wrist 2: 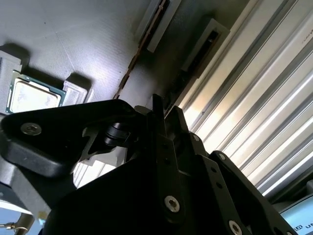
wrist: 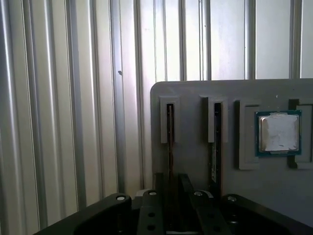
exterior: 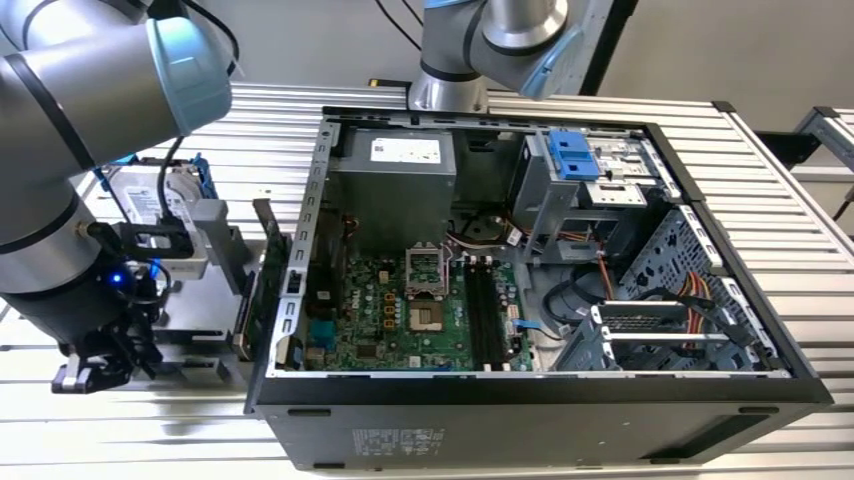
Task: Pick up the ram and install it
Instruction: 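Pick up the ram and move it above insertion slot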
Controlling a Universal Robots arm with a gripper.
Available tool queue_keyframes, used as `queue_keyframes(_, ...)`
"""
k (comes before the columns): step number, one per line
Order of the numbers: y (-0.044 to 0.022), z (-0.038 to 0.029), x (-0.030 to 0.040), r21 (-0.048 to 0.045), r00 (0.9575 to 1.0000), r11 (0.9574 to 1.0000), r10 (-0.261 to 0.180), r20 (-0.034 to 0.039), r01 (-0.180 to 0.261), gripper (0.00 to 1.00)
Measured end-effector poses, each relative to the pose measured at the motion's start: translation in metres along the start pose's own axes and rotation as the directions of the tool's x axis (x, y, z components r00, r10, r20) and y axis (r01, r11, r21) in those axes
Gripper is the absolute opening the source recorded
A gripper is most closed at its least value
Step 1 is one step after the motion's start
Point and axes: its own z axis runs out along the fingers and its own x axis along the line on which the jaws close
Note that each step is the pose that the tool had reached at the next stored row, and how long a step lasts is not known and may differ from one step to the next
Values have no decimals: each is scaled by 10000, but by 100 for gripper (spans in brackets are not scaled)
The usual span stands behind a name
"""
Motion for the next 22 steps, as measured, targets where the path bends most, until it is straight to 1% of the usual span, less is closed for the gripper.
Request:
queue_keyframes(1,0,0,-1,0,10000,10000,2,18,-2,100)
queue_keyframes(4,0,0,-1,0,10000,10000,2,32,-2,100)
queue_keyframes(11,0,3,0,4,9999,9999,-126,33,126,100)
queue_keyframes(22,1,3,0,5,9999,9999,-131,34,131,100)
